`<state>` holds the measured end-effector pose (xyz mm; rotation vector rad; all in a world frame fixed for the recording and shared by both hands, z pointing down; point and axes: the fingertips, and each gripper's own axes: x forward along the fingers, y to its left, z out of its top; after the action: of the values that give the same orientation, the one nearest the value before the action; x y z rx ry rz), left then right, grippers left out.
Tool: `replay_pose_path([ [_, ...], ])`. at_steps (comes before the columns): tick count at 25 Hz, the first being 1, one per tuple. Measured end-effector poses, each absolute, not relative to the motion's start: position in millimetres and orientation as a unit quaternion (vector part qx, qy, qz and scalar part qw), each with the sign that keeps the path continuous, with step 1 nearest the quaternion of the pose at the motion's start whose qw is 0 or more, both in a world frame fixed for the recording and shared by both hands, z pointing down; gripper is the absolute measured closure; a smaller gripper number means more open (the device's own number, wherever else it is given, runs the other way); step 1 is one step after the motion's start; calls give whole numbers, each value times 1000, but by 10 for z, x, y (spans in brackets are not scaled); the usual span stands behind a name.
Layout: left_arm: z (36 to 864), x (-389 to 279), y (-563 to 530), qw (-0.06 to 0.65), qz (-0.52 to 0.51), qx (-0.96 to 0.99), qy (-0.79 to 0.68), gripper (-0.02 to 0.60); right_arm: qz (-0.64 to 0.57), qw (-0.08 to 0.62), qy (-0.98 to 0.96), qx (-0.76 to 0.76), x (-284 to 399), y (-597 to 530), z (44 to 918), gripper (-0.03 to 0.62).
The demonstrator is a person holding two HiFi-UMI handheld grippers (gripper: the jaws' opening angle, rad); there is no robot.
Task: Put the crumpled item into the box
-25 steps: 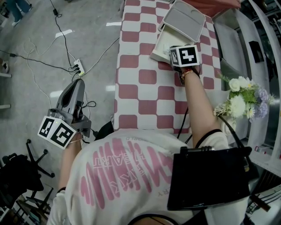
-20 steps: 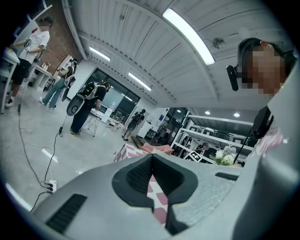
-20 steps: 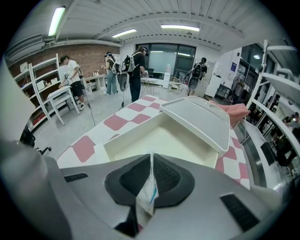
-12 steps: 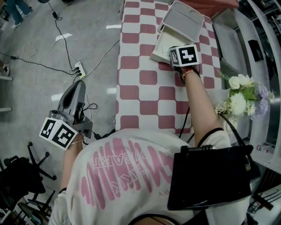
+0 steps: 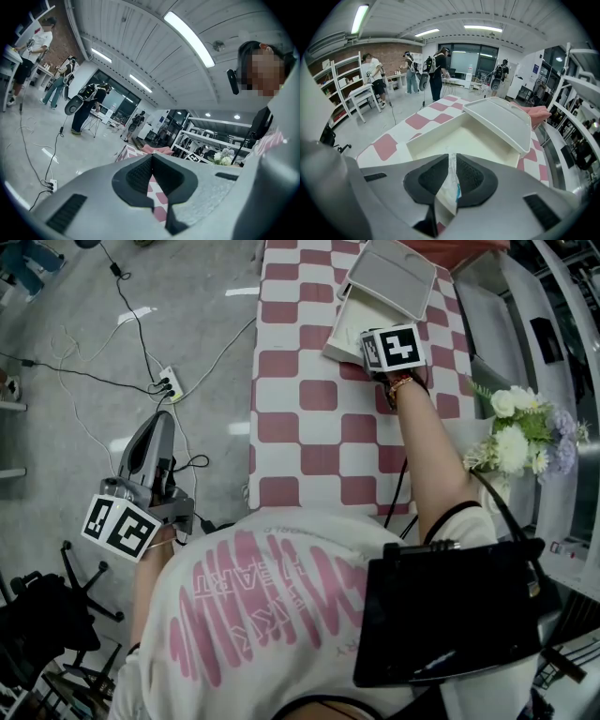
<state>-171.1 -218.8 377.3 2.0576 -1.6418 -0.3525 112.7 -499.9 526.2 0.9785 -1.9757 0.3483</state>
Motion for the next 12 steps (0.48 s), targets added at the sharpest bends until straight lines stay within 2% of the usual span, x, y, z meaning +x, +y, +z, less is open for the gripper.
replay_pose_path([
  [4, 3755, -1715, -2150, 237, -124, 752, -603, 574, 146, 437, -799, 386, 1094, -4973, 5282, 528],
  [12, 3695, -1648, -2094, 237, -118, 772, -578, 574, 130, 360, -828, 409, 1042, -4824, 4961, 525],
])
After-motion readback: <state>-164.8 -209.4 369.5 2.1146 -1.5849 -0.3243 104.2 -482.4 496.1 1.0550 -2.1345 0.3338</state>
